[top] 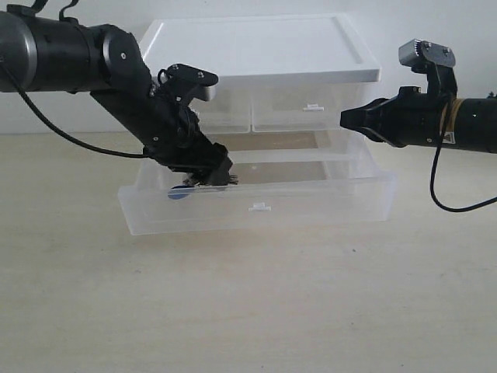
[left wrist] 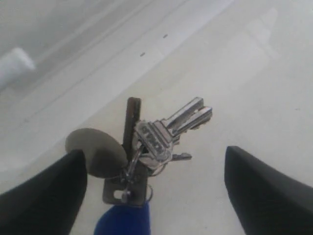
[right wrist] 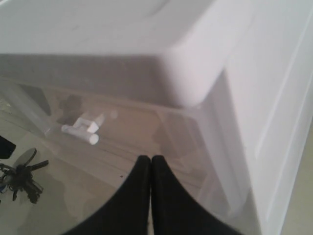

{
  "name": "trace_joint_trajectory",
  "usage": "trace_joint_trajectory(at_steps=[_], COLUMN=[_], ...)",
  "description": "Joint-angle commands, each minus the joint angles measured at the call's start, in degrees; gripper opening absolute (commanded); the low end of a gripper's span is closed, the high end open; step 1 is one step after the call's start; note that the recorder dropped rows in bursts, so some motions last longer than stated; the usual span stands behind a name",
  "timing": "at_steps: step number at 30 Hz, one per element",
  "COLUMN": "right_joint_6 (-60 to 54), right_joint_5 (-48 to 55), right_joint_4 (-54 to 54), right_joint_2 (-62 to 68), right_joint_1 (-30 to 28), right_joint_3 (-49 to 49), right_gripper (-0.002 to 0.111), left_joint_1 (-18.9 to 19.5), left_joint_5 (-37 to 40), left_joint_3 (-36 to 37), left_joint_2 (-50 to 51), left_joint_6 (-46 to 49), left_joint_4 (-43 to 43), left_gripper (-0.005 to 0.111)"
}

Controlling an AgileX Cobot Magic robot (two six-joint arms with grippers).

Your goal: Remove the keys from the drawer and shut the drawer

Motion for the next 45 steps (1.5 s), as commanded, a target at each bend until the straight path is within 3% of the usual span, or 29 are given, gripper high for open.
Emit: trace_joint_trajectory(at_steps=[1,4,7,9,13,15,25,32,39,41,45], right_joint_6=[-0.10,-0.10,-0.10,-0.10,-0.10,-0.10,-0.10,-0.33,-0.33,-0.33,-0.21], right_joint_5=[1.53,1.53,1.53,1.53,1.53,1.53,1.53,2.18,2.57,2.57,2.57], right_joint_4=[2.24,2.24,2.24,2.24,2.24,2.24,2.45,2.57,2.46,2.46,2.23], right_joint_2=[-0.17,-0.17,-0.17,-0.17,-0.17,-0.17,-0.17,-0.17,-0.17,-0.17,-0.17], right_joint_1=[-0.39,-0.39,-0.39,-0.39,-0.39,-0.39,-0.39,-0.39,-0.39,-0.39,-0.39], right_joint_3=[-0.88,-0.88,-0.88,-0.88,-0.88,-0.88,-0.88,-0.88,-0.88,-0.88,-0.88], right_gripper=[0.000,0.000,0.000,0.000,0.000,0.000,0.000,0.000,0.000,0.000,0.000], left_joint_1=[-0.16,-0.16,-0.16,-0.16,-0.16,-0.16,-0.35,-2.57,-3.12,-2.91,-2.88], left_joint_5=[-2.24,-2.22,-1.54,-1.27,-0.83,-0.83,-4.10,-4.62,1.60,3.40,1.72], left_joint_3=[0.19,0.19,0.19,0.19,0.19,0.19,0.19,0.19,0.19,0.19,0.19], left_joint_2=[2.01,2.97,3.33,3.33,3.33,3.33,0.12,-5.24,-7.79,-6.63,-3.36], left_joint_6=[-4.83,-5.69,-5.69,-4.78,0.33,1.66,2.05,4.21,4.26,1.81,0.97], left_joint_4=[0.33,0.94,0.94,1.07,1.21,0.94,0.94,0.94,1.35,0.87,0.78], left_gripper=[0.072,0.071,0.062,0.049,0.005,0.005,0.004,0.004,0.006,0.017,0.063])
